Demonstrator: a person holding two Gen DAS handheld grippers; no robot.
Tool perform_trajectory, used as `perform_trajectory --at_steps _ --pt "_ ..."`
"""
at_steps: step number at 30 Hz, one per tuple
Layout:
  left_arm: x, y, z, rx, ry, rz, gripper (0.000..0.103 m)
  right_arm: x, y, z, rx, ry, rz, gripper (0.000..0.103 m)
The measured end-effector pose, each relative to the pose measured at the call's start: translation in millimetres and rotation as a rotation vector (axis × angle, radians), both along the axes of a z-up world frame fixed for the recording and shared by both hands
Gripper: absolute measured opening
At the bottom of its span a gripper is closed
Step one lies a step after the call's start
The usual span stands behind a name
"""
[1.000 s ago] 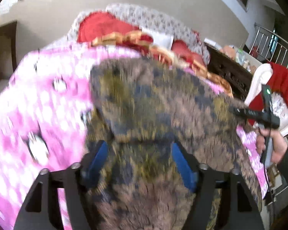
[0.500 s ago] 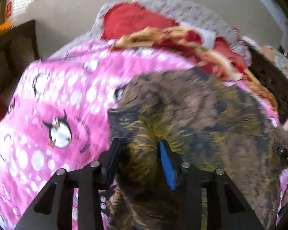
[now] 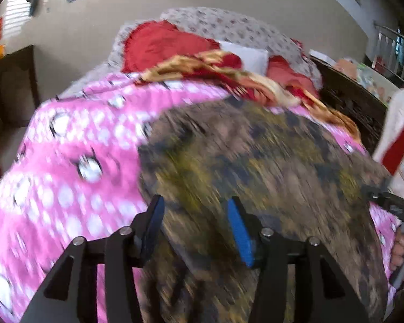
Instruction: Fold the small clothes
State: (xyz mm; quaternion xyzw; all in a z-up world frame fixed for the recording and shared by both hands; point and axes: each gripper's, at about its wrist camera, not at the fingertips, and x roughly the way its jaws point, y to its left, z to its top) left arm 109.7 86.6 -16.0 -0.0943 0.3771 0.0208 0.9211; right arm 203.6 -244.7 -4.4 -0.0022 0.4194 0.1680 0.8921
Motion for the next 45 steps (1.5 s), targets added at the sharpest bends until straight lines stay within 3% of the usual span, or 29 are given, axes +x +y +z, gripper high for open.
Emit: perform_trajectory --at_steps 4,5,7,12,14,17,20,21,25,28,30,32,33,35,38,41,42,45 --pt "8.1 -4.3 -46.8 0.009 0.141 0.017 0.055 -10.7 9.6 -39.9 -0.096 0.081 -0.020 0.002" --pt "7.3 -4.5 -44.7 0.010 0.111 0.009 0.063 -13.6 7.2 -43.9 -0.074 0.053 -0.027 0.002" --pt "8.8 -6.0 -41.4 0.005 0.130 0.007 0.065 -11.7 3.4 -42.7 -0.045 0.067 -0.033 0.003" --pt "7.3 -3.5 -26.5 -0.027 0.114 0.048 0.066 -1.8 1.2 -28.7 -0.028 0.204 -0.060 0.009" --pt "4.9 -6.1 -27.8 -0.025 0.119 0.042 0.073 -9.7 9.4 -14.9 -0.048 0.137 -0.070 0.010" --pt "3.4 -14.2 -40.1 0.016 0.154 0.044 0.073 -23.8 31.9 -5.3 -0.085 0.014 -0.059 0.015" --pt "1.0 -19.6 -33.3 0.041 0.160 0.051 0.073 -17.2 49.0 -38.2 -0.184 0.117 -0.023 0.016" --pt "-2.5 -21.8 -29.1 0.047 0.144 0.054 0.073 -19.0 48.6 -40.8 -0.184 0.103 -0.020 0.016" --pt "-23.4 -43.7 -11.0 0.057 0.042 -0.015 0.076 -25.2 33.9 -14.8 -0.112 0.104 -0.027 0.016" --pt "-28.7 -62.1 -19.1 0.058 0.021 -0.091 0.080 -43.7 -7.8 31.1 0.007 -0.046 -0.092 0.016" --pt "-28.2 -68.0 -37.5 0.055 0.057 -0.106 0.080 -51.2 -53.8 58.2 0.048 -0.127 -0.134 0.020" --pt "-23.6 -67.5 -49.2 0.044 0.104 -0.103 0.081 -45.8 -93.9 68.4 0.021 -0.150 -0.196 0.023" --pt "-27.8 -65.9 -46.7 0.032 0.088 -0.101 0.084 -40.1 -123.5 68.7 0.008 -0.136 -0.241 0.023" --pt "-25.5 -62.4 -49.9 0.009 0.102 -0.101 0.088 -24.2 -181.8 59.2 0.023 -0.064 -0.332 0.023" --pt "-23.4 -62.3 -50.9 0.013 0.108 -0.102 0.091 -6.6 -280.2 24.5 0.176 0.103 -0.512 0.023" --pt "-22.7 -67.7 -52.1 0.052 0.117 -0.099 0.093 -12.0 -353.0 -7.5 0.414 0.160 -0.700 0.023" --pt "-22.1 -68.8 -51.7 0.054 0.118 -0.098 0.093 -16.2 -372.7 -22.3 0.545 0.181 -0.745 0.023" --pt "-21.2 -66.5 -52.9 0.037 0.117 -0.096 0.094 -16.6 -391.7 -42.8 0.768 0.167 -0.767 0.023"
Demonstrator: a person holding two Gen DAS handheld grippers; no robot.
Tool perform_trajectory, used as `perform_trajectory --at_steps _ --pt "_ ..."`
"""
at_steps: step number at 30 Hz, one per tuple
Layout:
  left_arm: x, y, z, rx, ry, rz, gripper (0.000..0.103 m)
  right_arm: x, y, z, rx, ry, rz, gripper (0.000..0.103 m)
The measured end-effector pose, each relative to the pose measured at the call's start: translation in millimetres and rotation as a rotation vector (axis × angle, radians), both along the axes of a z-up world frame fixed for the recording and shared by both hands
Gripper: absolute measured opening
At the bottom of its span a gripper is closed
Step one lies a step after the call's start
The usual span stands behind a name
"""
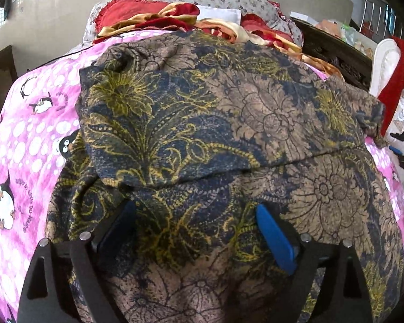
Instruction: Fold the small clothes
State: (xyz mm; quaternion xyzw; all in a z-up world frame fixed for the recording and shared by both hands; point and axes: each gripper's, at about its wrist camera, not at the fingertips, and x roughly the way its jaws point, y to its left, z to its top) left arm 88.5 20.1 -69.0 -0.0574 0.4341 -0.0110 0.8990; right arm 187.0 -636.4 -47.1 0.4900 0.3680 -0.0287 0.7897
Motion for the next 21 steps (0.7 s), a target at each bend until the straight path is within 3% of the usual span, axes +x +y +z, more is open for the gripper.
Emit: perform_trajectory --at_steps 4,8,10,12,14,17,21 --pt "0.5 0.6 -0.3 0.001 0.001 0.001 0.094 14.8 5.2 -18.1 0.054 -0.012 0.001 0.023" --pt "0.4 0.5 -0.3 0.002 0.001 0.001 0.094 27.3 10.9 -27.0 0.038 -0.010 -0.035 0.021" --pt "0.4 0.4 -0.2 0.002 0.001 0.001 0.095 25.1 6.5 -31.4 0.060 -0.018 -0.088 0.014" --pt "0.3 0.4 -0.1 0.002 0.001 0.001 0.095 28.4 6.9 -26.6 0.014 0.010 -0.084 0.000" --pt "-0.1 0.4 0.3 0.000 0.000 0.002 0.095 34.8 11.6 -6.1 -0.064 -0.012 -0.030 0.000" --pt "0.2 0.7 -0.2 -0.004 -0.001 0.002 0.095 43.6 22.7 58.1 -0.203 -0.114 0.043 0.000" --pt "0.0 1.7 -0.3 -0.010 -0.003 0.002 0.095 37.4 37.1 187.9 -0.445 -0.307 0.050 0.000"
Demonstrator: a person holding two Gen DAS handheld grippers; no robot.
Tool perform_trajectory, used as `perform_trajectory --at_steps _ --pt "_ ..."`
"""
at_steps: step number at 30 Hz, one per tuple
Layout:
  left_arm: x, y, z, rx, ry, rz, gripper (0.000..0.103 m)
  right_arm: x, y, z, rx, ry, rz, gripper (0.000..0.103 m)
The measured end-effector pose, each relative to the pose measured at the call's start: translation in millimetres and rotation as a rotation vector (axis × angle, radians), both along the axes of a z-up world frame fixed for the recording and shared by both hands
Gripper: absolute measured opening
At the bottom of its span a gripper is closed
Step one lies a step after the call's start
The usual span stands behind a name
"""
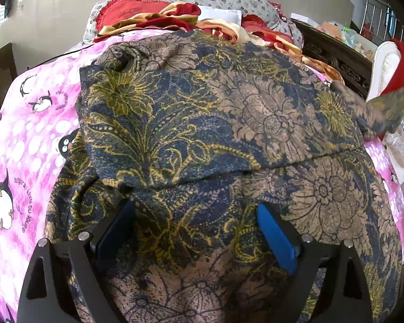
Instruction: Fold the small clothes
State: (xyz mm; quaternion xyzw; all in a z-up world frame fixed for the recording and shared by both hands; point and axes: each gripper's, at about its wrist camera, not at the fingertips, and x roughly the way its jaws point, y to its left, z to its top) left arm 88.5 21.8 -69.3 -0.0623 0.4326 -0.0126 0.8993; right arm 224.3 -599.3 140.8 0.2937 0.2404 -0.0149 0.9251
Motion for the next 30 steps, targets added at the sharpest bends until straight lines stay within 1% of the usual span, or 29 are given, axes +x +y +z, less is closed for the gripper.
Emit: perform_trajectory --at_steps 1,2,4,6,8,9,11,12,14,16,17,18,19,20,22,24,26,28,30 --pt "-0.1 0.2 0.1 -0.002 -0.001 0.000 0.095 -5.3 3.7 22.9 -0.038 -0.040 0.002 0.000" --pt "-0.1 0.3 0.1 -0.004 -0.002 0.000 0.095 -10.5 10.8 54.0 -0.090 -0.091 0.007 0.000" --pt "-0.4 -0.3 0.4 -0.004 -0.003 0.001 0.095 -15.0 29.2 93.9 -0.166 -0.151 0.041 0.000" --pt "-0.7 -0.7 0.8 -0.001 -0.004 0.002 0.095 -17.4 54.4 116.8 -0.215 -0.190 0.104 0.000" --pt "-0.5 -1.3 2.7 0.003 0.000 -0.004 0.095 -16.9 87.6 124.6 -0.230 -0.210 0.187 0.000" --pt "-1.4 -0.9 5.5 -0.002 -0.003 -0.007 0.095 -15.6 113.3 122.8 -0.231 -0.216 0.247 0.000" --pt "-5.2 5.2 16.7 -0.045 -0.018 -0.001 0.095 -13.0 155.6 113.9 -0.242 -0.212 0.334 0.000" --pt "-7.9 11.6 26.5 -0.079 -0.041 0.004 0.095 -10.6 183.0 104.0 -0.243 -0.203 0.393 0.000" --pt "-11.5 20.4 41.3 -0.105 -0.078 0.024 0.095 -8.0 236.7 79.6 -0.243 -0.177 0.505 0.000" --pt "-11.1 30.5 52.8 -0.125 -0.091 0.033 0.095 -4.7 295.0 43.5 -0.214 -0.139 0.613 0.000" --pt "-10.4 33.8 55.6 -0.129 -0.089 0.039 0.095 -4.1 315.5 25.8 -0.199 -0.120 0.645 0.000" --pt "-10.2 38.5 58.1 -0.135 -0.089 0.049 0.095 -1.9 347.9 -1.4 -0.173 -0.083 0.689 0.000" --pt "-10.3 43.6 59.7 -0.151 -0.089 0.054 0.095 -1.3 369.7 -24.4 -0.164 -0.050 0.726 0.000" --pt "-10.4 47.1 60.6 -0.165 -0.087 0.055 0.095 -2.1 389.6 -45.2 -0.173 -0.019 0.754 0.000" --pt "-10.8 54.6 60.7 -0.205 -0.083 0.052 0.095 -8.0 431.2 -95.9 -0.186 0.072 0.802 0.000" --pt "-9.8 56.3 59.3 -0.228 -0.080 0.031 0.095 -16.6 462.0 -139.6 -0.225 0.153 0.834 0.000" --pt "-5.3 54.9 58.5 -0.260 -0.083 -0.001 0.095 -26.3 475.9 -167.9 -0.269 0.203 0.851 0.000" --pt "4.3 50.0 58.3 -0.283 -0.085 -0.023 0.095 -30.9 479.9 -185.3 -0.339 0.243 0.833 0.000" --pt "20.3 40.9 56.7 -0.312 -0.079 -0.054 0.095 -40.2 474.5 -189.4 -0.376 0.260 0.826 0.000"
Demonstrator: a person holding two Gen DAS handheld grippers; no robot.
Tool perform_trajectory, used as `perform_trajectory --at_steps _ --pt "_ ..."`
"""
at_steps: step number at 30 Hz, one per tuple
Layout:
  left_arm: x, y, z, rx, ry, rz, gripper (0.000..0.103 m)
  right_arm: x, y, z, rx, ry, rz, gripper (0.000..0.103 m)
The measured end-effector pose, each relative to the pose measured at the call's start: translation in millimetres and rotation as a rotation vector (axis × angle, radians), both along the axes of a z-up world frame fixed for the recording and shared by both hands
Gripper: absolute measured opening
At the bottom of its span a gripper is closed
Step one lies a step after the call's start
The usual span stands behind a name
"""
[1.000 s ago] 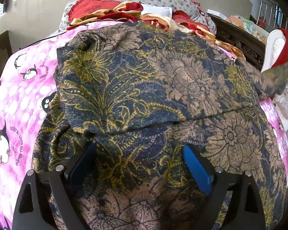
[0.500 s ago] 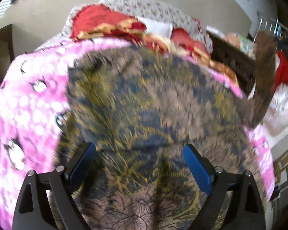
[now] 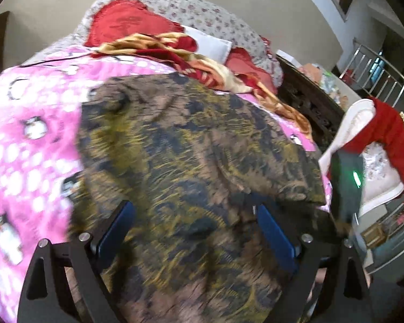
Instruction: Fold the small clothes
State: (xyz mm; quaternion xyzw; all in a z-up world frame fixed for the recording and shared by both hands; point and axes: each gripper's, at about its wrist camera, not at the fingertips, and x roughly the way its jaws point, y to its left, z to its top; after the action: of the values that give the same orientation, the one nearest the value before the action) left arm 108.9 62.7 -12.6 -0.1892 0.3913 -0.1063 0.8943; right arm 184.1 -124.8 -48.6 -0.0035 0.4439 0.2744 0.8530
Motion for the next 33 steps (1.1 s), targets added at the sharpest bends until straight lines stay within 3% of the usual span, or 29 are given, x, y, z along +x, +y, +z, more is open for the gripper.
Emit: perform_trajectory --at_steps 4,7,10,12,15,19,22,25,27,30,31,33 --pt "38.9 -24.4 -10.2 -0.053 0.028 -0.068 0.094 -36.6 -20.6 5.9 -0.135 -0.069 0.048 0.016" --pt "65.9 -40.5 -21.6 -0.099 0.038 -0.124 0.092 -69.2 -39.3 -4.0 -0.379 -0.175 0.065 0.016" --pt "83.9 -44.6 -35.5 -0.089 0.037 -0.106 0.086 -86.0 -66.5 -3.1 -0.324 -0.197 0.040 0.026" --pt "89.0 -39.9 -43.5 -0.146 0.040 -0.099 0.086 -82.3 -70.8 -5.6 -0.312 -0.188 0.008 0.037" --pt "93.5 -39.4 -46.2 -0.168 0.037 -0.117 0.087 -71.8 -73.8 -7.6 -0.276 -0.168 -0.017 0.043" --pt "104.4 -45.3 -45.2 -0.182 0.068 -0.134 0.087 -66.4 -75.2 -7.0 -0.248 -0.153 -0.033 0.045" --pt "105.1 -50.4 -45.6 -0.277 0.090 -0.209 0.087 -67.4 -74.3 -6.7 -0.247 -0.155 -0.032 0.045" --pt "104.5 -63.5 -47.6 -0.217 0.118 -0.253 0.086 -67.5 -74.3 -6.5 -0.249 -0.157 -0.032 0.045" --pt "109.4 -59.7 -48.1 -0.230 0.123 -0.231 0.086 -67.2 -74.6 -6.4 -0.245 -0.155 -0.032 0.045" --pt "121.3 -47.2 -49.1 -0.333 0.135 -0.147 0.085 -69.9 -74.6 -6.8 -0.248 -0.156 -0.032 0.045" --pt "121.7 -50.7 -48.0 -0.337 0.138 -0.156 0.083 -67.9 -74.2 -6.9 -0.249 -0.156 -0.032 0.045" --pt "119.0 -61.0 -44.9 -0.349 0.126 -0.235 0.061 -67.8 -74.2 -6.8 -0.249 -0.157 -0.032 0.045"
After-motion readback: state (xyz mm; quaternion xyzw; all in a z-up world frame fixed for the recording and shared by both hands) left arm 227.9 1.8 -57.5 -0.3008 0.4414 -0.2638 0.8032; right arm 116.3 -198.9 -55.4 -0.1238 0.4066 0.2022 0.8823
